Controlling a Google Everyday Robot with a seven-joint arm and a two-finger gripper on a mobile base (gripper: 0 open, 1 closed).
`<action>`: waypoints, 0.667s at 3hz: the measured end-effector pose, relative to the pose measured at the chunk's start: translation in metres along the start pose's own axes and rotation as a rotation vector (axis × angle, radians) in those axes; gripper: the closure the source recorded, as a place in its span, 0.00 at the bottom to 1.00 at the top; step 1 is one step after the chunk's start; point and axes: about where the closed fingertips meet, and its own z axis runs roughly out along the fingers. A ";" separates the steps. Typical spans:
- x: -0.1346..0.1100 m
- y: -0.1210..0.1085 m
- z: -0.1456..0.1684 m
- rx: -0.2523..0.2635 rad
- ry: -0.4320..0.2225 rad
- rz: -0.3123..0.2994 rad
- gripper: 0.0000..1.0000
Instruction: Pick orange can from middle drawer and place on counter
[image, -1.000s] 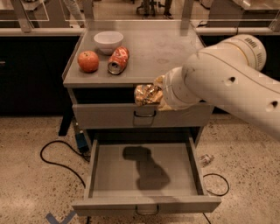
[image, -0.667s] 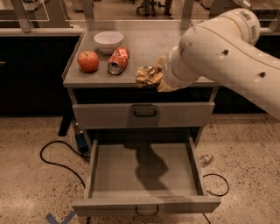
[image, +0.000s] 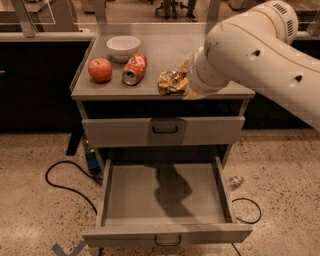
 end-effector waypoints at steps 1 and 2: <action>0.038 -0.020 0.034 -0.034 0.064 -0.021 1.00; 0.084 -0.048 0.091 -0.094 0.148 -0.040 1.00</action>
Offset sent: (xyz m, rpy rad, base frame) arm 0.2524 -0.1174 0.0670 -0.1241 -0.0867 -0.2014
